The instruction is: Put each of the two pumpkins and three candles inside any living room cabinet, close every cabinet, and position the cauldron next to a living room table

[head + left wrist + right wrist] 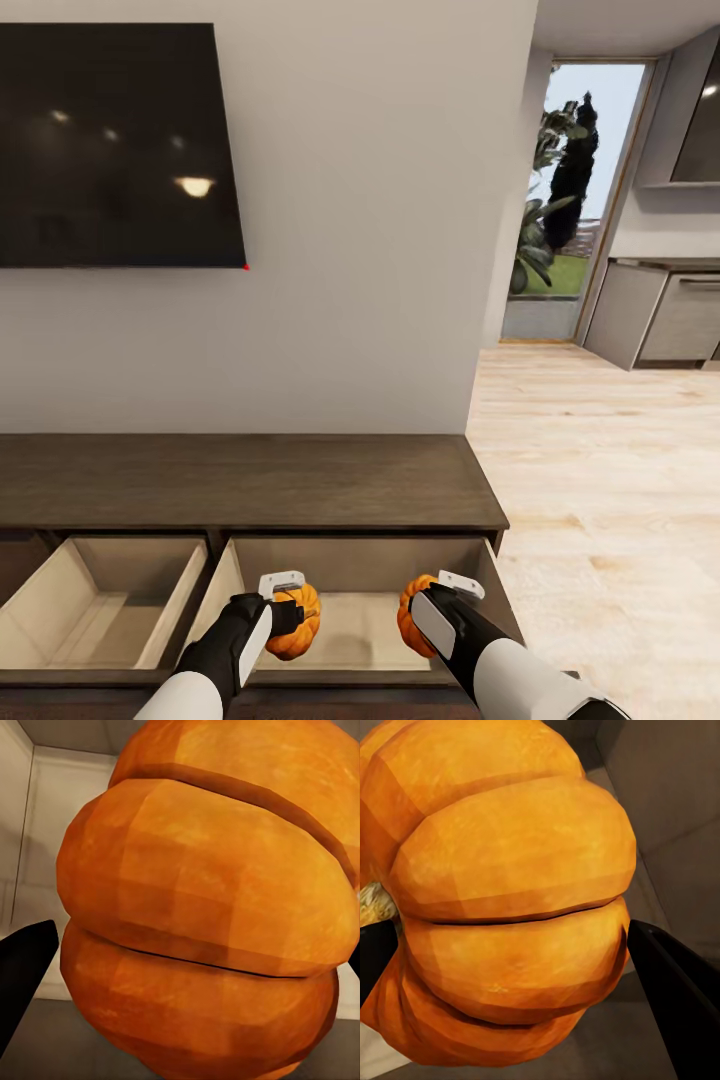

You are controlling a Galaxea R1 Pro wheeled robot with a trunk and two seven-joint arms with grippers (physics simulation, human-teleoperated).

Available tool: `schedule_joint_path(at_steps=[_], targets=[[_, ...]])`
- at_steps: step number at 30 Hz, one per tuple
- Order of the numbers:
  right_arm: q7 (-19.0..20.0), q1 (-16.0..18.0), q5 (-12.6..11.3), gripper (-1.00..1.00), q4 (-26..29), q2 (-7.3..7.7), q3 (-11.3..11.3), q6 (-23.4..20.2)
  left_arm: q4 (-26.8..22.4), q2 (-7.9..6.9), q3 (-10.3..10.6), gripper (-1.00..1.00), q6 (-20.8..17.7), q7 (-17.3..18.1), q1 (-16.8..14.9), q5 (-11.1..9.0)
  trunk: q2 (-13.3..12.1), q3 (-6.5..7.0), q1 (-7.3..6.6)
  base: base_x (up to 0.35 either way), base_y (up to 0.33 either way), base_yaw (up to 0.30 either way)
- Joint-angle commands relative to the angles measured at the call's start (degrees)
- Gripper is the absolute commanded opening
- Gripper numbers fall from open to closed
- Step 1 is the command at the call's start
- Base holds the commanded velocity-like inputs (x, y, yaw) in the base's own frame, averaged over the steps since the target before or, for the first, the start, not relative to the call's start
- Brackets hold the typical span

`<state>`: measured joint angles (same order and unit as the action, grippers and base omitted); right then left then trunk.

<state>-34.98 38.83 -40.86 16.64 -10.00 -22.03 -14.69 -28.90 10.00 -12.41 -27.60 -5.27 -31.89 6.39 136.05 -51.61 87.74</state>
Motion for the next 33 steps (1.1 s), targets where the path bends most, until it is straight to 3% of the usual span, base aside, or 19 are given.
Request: schedule_joint_path(at_steps=[1,20,29,33], targets=[[0.00,0.01,0.08,-1.00,0.03,0.00,-0.03,0.01,-0.01,0.00,0.02,-1.00,0.00,-0.09,-0.01,0.02,0.42,-0.18,0.22,0.000,0.000,0.000],[0.00,0.02,0.09,-1.00,0.00,0.00,-0.03,0.01,-0.01,0.00,0.02,-1.00,-0.04,-0.11,-0.01,0.02,0.42,-0.18,0.22,0.038,0.000,0.000],[0.00,0.02,0.10,-1.00,0.04,0.00,-0.03,0.01,-0.01,0.00,-0.02,-1.00,0.01,-0.09,-0.01,0.02,4.03,-1.80,2.20,0.001,0.000,0.000],[0.00,0.02,0.09,-1.00,0.05,0.00,-0.03,0.01,-0.01,0.00,-0.04,-1.00,0.00,-0.09,-0.01,0.02,4.03,-1.80,2.20,0.000,0.000,0.000]])
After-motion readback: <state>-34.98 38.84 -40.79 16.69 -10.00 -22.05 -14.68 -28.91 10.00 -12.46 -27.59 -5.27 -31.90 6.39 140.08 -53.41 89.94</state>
